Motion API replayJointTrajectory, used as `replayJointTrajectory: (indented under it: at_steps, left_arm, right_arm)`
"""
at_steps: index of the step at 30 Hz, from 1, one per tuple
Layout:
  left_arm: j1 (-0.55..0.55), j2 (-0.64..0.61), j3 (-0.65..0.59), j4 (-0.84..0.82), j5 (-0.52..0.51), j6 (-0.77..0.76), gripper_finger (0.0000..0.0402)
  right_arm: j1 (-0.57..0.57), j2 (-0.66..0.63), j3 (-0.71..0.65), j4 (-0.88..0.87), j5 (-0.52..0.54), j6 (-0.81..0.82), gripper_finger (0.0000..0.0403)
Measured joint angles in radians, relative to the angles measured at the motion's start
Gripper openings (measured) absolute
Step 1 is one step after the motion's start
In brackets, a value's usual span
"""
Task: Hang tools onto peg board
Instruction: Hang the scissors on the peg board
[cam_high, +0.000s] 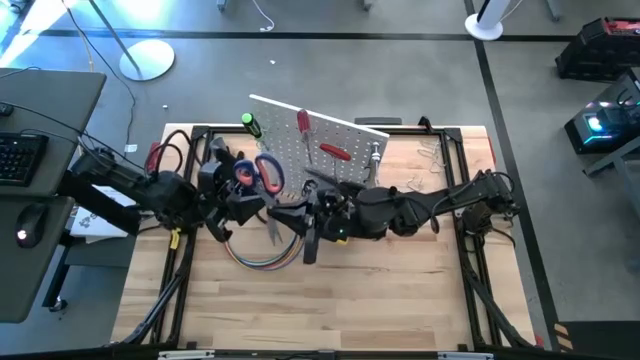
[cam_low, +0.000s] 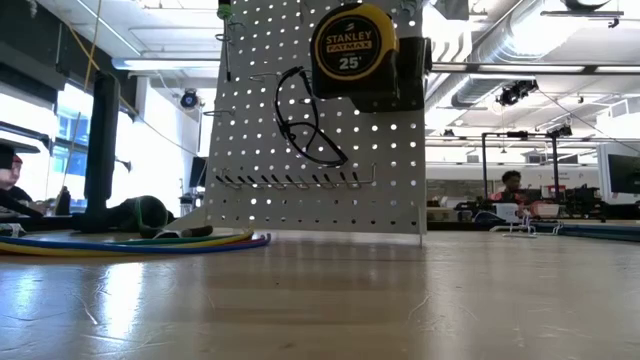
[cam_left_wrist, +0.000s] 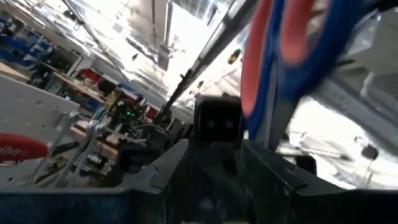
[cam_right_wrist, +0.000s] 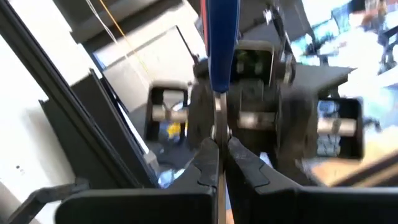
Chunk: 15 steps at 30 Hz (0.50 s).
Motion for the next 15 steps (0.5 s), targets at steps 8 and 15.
replayJointTrajectory:
  at_steps: [8, 15]
  left_arm:
    - [-0.004, -0.088, 0.001, -0.084, -0.068, 0.077, 0.0139]
    - [-0.03, -0.148, 0.001, -0.168, 0.011, 0.023, 0.0139]
  right_arm:
    - [0.018, -0.019, 0.0, 0.046, 0.036, -0.055, 0.0001]
    - [0.017, -0.027, 0.0, 0.022, 0.062, -0.027, 0.0]
